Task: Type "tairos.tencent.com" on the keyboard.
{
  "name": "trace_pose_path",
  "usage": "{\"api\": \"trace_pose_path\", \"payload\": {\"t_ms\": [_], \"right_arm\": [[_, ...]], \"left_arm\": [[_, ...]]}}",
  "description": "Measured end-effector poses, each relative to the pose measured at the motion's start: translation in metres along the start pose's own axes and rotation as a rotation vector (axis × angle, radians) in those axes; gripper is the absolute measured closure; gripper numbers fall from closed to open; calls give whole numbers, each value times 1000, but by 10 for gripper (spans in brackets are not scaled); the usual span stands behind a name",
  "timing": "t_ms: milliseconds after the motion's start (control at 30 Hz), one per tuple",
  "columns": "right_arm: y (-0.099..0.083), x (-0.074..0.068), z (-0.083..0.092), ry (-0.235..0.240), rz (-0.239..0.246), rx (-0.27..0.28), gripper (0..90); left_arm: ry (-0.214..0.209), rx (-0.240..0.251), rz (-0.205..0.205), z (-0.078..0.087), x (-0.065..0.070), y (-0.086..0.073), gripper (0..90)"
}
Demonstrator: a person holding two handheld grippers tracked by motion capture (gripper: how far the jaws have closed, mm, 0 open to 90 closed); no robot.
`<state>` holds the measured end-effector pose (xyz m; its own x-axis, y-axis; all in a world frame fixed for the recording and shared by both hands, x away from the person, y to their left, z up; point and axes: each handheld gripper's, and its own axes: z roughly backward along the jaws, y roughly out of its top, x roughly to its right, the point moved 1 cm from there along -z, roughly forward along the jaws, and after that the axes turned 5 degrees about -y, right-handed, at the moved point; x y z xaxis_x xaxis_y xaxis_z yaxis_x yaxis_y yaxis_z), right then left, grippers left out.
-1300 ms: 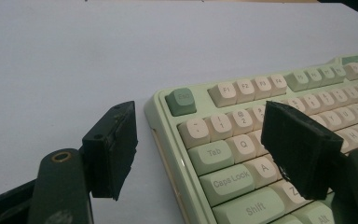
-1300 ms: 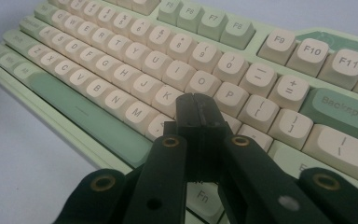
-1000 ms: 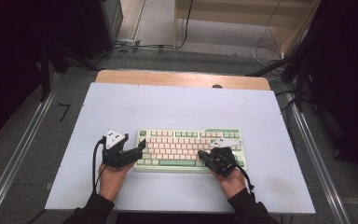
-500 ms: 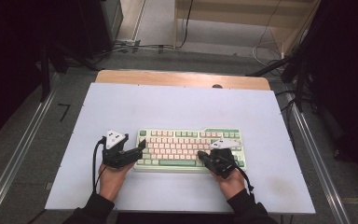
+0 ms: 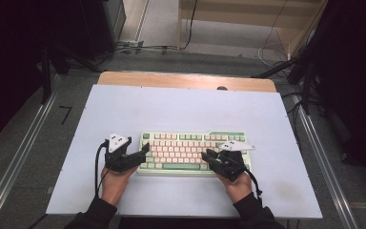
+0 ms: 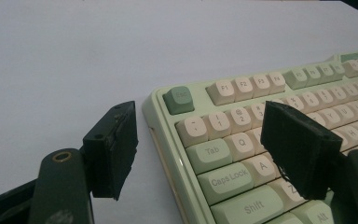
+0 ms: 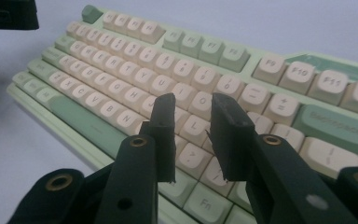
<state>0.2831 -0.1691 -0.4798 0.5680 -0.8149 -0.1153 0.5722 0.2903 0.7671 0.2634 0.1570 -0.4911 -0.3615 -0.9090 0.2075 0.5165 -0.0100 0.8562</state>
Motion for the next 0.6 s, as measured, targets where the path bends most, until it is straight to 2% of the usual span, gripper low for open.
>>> {"api": "trace_pose_path", "payload": {"t_ms": [33,133,233,367,467,567,600], "right_arm": [[1,1,1,-8,0,7,637],[2,4,2,-8,15,0,418],[3,5,2,-20,31,-3,296],[3,7,2,-42,32,7,211],[2,9,1,-52,22,2,190],[2,10,1,-58,16,2,187],[2,11,1,-59,14,2,187]], "left_arm": [[0,0,-1,0,0,0,274],[-8,-5,-3,-1,2,0,273],[-20,-5,-12,-1,6,1,271],[-62,-31,-28,-5,15,2,257],[-84,-34,-41,-10,22,4,252],[-106,-74,-64,-17,30,7,188],[-109,-70,-66,-18,32,7,185]]}}
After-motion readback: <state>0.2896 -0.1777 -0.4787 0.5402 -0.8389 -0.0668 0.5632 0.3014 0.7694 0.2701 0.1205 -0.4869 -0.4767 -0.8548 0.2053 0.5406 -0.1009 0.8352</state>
